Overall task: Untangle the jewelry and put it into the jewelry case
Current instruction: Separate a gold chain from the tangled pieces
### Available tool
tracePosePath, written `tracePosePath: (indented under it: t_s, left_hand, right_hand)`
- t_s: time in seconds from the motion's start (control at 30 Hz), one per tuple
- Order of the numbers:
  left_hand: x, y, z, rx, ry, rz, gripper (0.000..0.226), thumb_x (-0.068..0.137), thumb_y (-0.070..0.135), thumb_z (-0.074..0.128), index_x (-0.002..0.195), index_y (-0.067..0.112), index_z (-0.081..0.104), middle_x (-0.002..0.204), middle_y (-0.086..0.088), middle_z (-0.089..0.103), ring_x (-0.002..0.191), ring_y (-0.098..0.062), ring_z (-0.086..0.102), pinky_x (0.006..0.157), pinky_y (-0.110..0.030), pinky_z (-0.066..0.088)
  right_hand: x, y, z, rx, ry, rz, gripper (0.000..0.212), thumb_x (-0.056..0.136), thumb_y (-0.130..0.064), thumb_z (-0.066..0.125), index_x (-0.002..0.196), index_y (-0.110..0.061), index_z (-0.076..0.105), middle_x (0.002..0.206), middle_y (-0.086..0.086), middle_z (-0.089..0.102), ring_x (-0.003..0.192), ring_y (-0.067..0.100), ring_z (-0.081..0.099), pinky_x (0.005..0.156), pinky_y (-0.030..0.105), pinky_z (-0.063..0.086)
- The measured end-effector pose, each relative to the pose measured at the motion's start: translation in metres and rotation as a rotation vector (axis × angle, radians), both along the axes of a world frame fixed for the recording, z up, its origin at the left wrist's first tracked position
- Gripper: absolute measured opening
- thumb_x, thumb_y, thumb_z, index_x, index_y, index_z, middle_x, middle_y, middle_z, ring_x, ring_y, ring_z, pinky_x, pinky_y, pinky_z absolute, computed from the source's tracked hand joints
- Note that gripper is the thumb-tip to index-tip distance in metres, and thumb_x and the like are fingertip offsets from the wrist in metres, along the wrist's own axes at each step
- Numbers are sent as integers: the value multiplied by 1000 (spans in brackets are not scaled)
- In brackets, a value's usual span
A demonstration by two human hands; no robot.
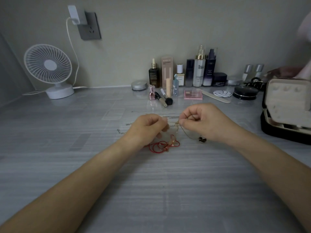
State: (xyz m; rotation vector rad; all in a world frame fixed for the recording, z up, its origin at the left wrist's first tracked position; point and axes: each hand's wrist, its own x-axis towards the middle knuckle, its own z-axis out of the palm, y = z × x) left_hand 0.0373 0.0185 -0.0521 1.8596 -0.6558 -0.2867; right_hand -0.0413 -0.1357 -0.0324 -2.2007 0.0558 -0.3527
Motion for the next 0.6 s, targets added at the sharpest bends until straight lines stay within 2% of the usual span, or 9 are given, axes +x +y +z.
tracePosePath:
  t_s: [0.1, 0.2, 0.27, 0.33, 0.53, 0.6]
  left_hand:
    - [-2, -1, -2, -19, -116, -24, 14, 89, 23, 59, 76, 24, 60, 69, 12, 56, 57, 1, 50, 51, -8, 39]
    - [-3, -1, -3, -53, -154, -91, 16, 87, 20, 61, 72, 22, 61, 58, 15, 56, 52, 4, 49, 53, -11, 40]
    - [-4, -2, -4, -51, -157, -120, 15, 86, 19, 63, 72, 25, 63, 63, 14, 61, 61, 0, 55, 60, -15, 46]
    - [-3, -3, -6, -63, -155, -129, 18, 85, 15, 64, 73, 28, 64, 68, 10, 63, 68, -7, 57, 65, -21, 48]
    - [-1, -3, -6, -53, -150, -87, 22, 85, 11, 63, 71, 28, 64, 70, 9, 64, 66, -4, 57, 62, -14, 48]
    - [-1, -2, -5, -45, -157, -68, 25, 84, 9, 64, 68, 28, 64, 64, 14, 62, 59, 1, 55, 57, -11, 46]
  right_hand:
    - [0, 1, -1, -4, 17, 15, 16, 84, -15, 63, 71, -23, 62, 43, -14, 52, 43, 2, 42, 49, 22, 38]
    - [0, 1, -2, 8, 14, 12, 16, 84, -15, 63, 71, -23, 61, 43, -15, 51, 44, 6, 41, 49, 25, 35]
    - [0, 1, -1, 13, 9, 13, 16, 84, -15, 63, 70, -23, 62, 43, -14, 51, 46, 8, 41, 50, 25, 35]
    - [-1, 2, -1, 10, 6, 17, 16, 84, -14, 62, 70, -23, 62, 45, -13, 51, 46, 8, 41, 49, 24, 35]
    - [-1, 2, 0, 2, 11, 14, 17, 83, -13, 63, 70, -23, 62, 48, -11, 52, 46, 6, 43, 49, 22, 38]
    - [-1, 1, 0, 2, 16, 3, 18, 82, -11, 64, 69, -23, 62, 43, -13, 50, 43, 2, 42, 47, 17, 38]
